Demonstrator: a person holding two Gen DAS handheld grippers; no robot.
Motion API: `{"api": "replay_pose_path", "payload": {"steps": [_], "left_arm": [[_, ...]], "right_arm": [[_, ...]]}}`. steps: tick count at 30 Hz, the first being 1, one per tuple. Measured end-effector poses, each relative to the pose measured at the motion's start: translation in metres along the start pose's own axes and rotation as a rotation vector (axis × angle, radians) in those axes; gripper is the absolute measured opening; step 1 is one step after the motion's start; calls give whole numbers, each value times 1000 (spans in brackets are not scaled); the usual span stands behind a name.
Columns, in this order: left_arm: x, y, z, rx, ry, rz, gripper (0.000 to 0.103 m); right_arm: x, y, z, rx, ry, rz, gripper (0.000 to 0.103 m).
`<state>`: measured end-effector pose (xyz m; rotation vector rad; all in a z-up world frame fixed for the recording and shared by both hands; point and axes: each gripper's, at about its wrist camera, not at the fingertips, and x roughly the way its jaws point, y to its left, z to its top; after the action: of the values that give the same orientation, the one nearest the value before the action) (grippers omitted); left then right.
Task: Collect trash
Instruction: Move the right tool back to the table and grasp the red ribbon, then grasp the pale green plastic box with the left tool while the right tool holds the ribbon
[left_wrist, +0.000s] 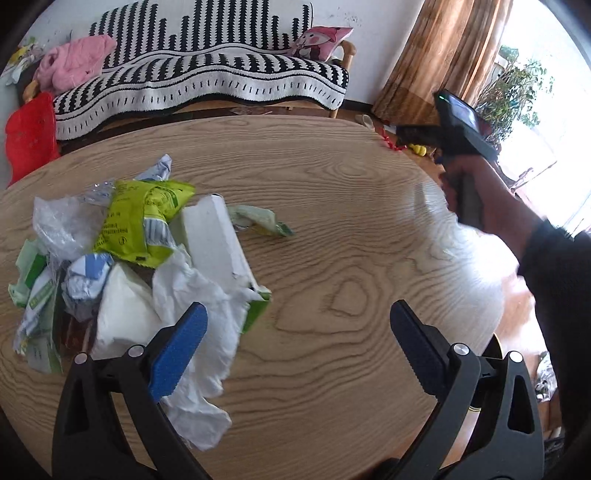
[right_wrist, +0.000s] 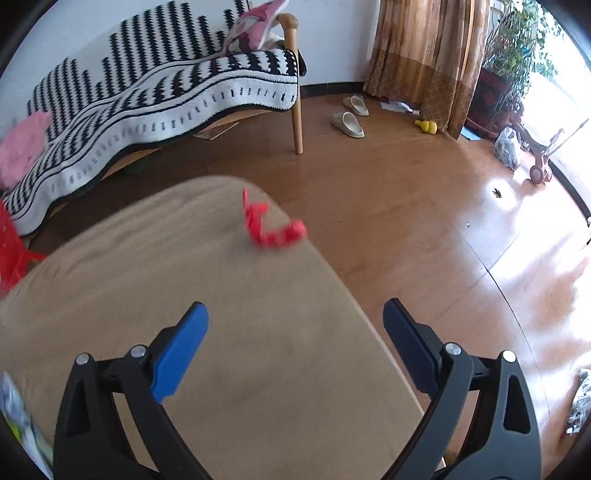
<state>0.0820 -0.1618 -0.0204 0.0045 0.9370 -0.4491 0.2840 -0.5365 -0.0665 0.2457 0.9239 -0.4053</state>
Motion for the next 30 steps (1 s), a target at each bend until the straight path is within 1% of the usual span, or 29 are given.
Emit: {"api": "replay_pose_path", "payload": {"steps": [4,6,9,10,11,12,13,14,16,19,21,24,27,29,30], "left_arm": [[3,4,-2,0,6,4,96],[2,5,-3,10,1,3,96],[4,11,-3,8,3,6,96],[5,13,-2,4,8,5,96],[6,14,-2,2,14,6,96],[7,16,-2,0,18,10,96],[6,16,-2,-3,19,14,96],[5,17,-3,-6,19,17,96],[1,21,-3,-17,12,21,96],[-8,28,-4,-26,-11,45,96],[-15,33,-4,-40,-25,67,96],[-26,42,-3,-69,-49,84,96],[-43,49,-3,-100,-86,78,96],[-56,53,-4,-103,-112,77,96],[-65,57,-5,-101,-138,78,96]], "right_arm": [[32,12,29,-3,18,-6,92],[45,21,41,-7,27,-4,87],[53,29,45,-17,32,0,72],[57,32,45,-22,43,2,59],[57,34,45,-23,29,-4,48],[56,37,44,-28,19,-8,40],[56,40,44,-31,19,-3,41],[54,42,41,-38,14,-9,38],[50,48,35,-55,9,-6,37],[32,51,21,-50,1,20,36],[15,58,10,-73,-9,33,36],[-24,73,-19,-120,-22,85,36],[-64,83,-53,-152,-27,158,36],[-93,89,-85,-172,-21,209,36],[-105,90,-100,-174,-19,234,36]]}}
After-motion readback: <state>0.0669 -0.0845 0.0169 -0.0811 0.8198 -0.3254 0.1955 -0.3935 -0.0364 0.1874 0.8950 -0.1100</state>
